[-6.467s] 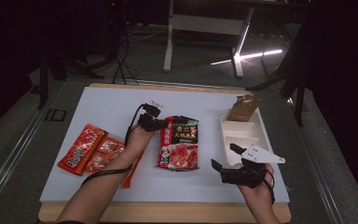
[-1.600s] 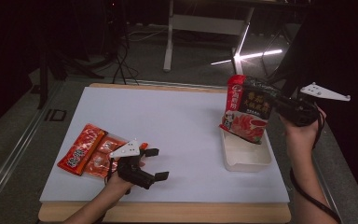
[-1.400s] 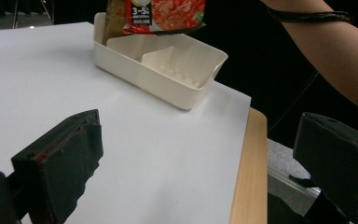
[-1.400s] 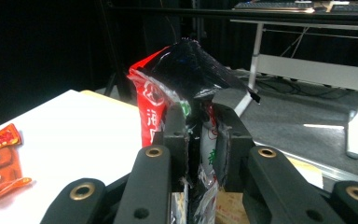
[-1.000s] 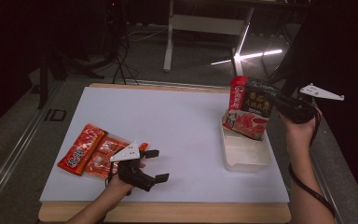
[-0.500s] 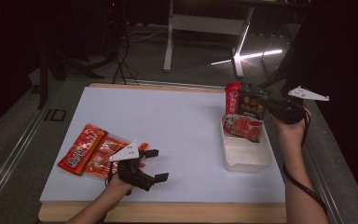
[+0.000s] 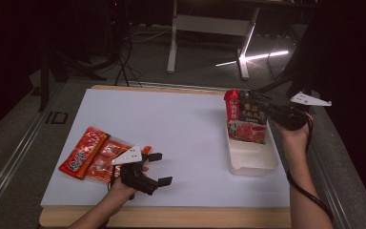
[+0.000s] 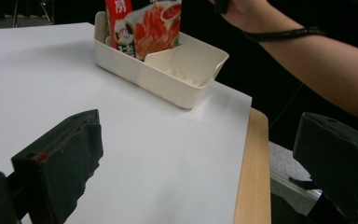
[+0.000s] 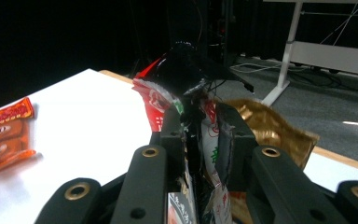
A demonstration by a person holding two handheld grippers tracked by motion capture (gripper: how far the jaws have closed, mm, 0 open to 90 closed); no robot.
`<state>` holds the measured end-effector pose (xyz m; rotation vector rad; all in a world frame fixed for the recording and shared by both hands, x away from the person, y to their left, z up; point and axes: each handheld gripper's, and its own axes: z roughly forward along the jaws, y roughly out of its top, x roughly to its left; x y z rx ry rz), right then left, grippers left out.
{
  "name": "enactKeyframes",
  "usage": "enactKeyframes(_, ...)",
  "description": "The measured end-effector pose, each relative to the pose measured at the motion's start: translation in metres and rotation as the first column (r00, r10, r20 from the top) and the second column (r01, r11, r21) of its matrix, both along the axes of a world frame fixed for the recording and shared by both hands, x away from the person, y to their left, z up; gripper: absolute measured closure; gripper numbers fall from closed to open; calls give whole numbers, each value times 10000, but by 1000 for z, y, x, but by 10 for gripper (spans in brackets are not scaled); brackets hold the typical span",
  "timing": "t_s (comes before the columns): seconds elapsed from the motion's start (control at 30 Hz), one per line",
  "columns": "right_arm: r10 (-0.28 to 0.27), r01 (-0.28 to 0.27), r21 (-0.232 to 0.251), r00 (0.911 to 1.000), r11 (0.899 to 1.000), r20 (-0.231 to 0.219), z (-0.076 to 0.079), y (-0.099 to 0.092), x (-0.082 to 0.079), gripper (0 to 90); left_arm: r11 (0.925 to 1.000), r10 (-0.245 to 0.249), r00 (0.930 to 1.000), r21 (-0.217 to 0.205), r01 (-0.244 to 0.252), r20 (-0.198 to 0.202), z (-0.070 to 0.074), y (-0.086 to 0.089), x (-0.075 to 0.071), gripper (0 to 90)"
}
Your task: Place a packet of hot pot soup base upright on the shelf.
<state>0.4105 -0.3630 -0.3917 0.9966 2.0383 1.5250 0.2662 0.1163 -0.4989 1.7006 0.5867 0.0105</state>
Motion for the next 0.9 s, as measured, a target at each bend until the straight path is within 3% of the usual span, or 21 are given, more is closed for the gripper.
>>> enactKeyframes(0.13, -113, 122, 409, 9997, 9991, -220, -9, -6, -3, 734, 10000, -7, 10000, 31, 7, -28, 0, -1, 0, 20)
enactKeyframes(0.3, -424, 417, -177, 9983, 9990, -402, -18, -7, -8, 721, 10000, 0, 10000, 72, 0, -6, -1, -1, 0, 20)
enactKeyframes(0.37, -450, 445, -150, 9982, 9989, -394, -19, -8, -9, 721, 10000, 0, 10000, 72, 0, -6, -1, -1, 0, 20)
enactKeyframes(0.43, -639, 627, -279, 9971, 9976, -424, -17, -10, -12, 637, 10000, 23, 10000, 53, -23, -56, -2, 0, 1, 21)
enactKeyframes(0.57, -915, 911, -368, 9957, 9952, -105, -10, -11, -19, 506, 10000, -2, 10000, 57, 2, -49, -1, 0, 1, 21)
enactKeyframes(0.6, -997, 997, 63, 9950, 9950, 44, -3, -14, -24, 498, 10000, -20, 10000, 91, 20, -5, -1, 0, 1, 21)
enactKeyframes(0.63, -1090, 1089, 120, 9940, 9940, 115, 0, -15, -26, 481, 9999, -7, 10000, 140, 6, 41, -1, -1, 1, 21)
enactKeyframes(0.73, -1220, 1217, 100, 9917, 9925, 410, 13, -15, -34, 441, 9989, 19, 9998, 468, -29, 214, 0, -1, 0, 21)
enactKeyframes(0.9, -1313, 1323, -18, 9853, 9912, 1096, 33, -6, -51, 376, 9990, 53, 9992, 438, -71, 404, 1, -2, -1, 21)
